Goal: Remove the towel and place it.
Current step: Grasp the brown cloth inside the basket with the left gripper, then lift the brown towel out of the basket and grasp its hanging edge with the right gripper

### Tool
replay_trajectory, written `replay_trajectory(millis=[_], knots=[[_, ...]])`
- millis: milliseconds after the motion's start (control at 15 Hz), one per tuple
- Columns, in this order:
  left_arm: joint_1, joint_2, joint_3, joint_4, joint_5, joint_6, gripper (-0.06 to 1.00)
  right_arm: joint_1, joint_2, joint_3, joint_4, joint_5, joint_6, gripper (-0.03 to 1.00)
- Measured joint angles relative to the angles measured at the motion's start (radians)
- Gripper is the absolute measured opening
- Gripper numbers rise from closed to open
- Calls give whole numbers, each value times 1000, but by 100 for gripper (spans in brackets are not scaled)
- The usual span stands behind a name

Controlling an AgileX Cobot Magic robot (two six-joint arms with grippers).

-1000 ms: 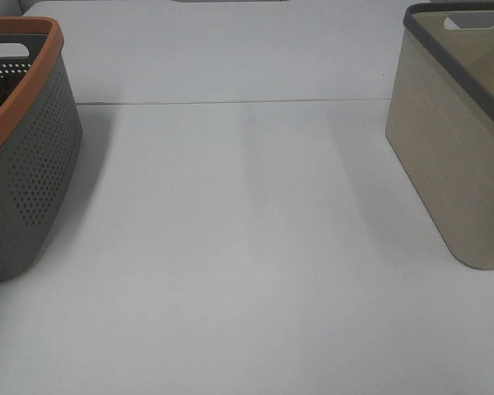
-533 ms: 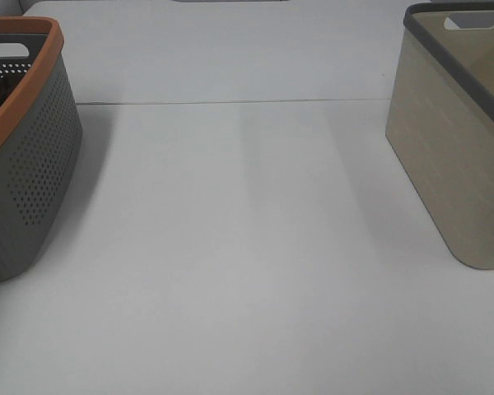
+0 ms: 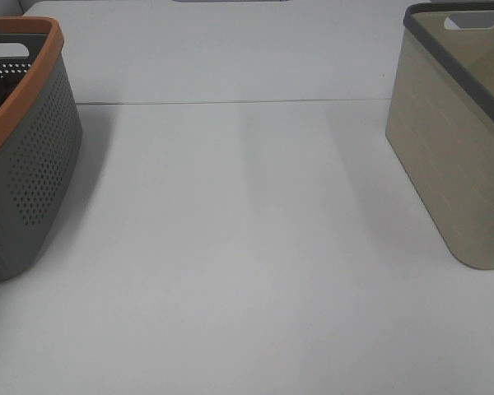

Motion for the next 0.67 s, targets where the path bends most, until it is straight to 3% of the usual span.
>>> replay_trajectory(millis=[200, 667], knots=[[-3, -22, -100, -57, 2, -39, 0, 0, 0, 0, 0, 0, 0, 79], [-110, -153, -243, -63, 8, -47, 0, 0, 0, 0, 0, 0, 0, 79]])
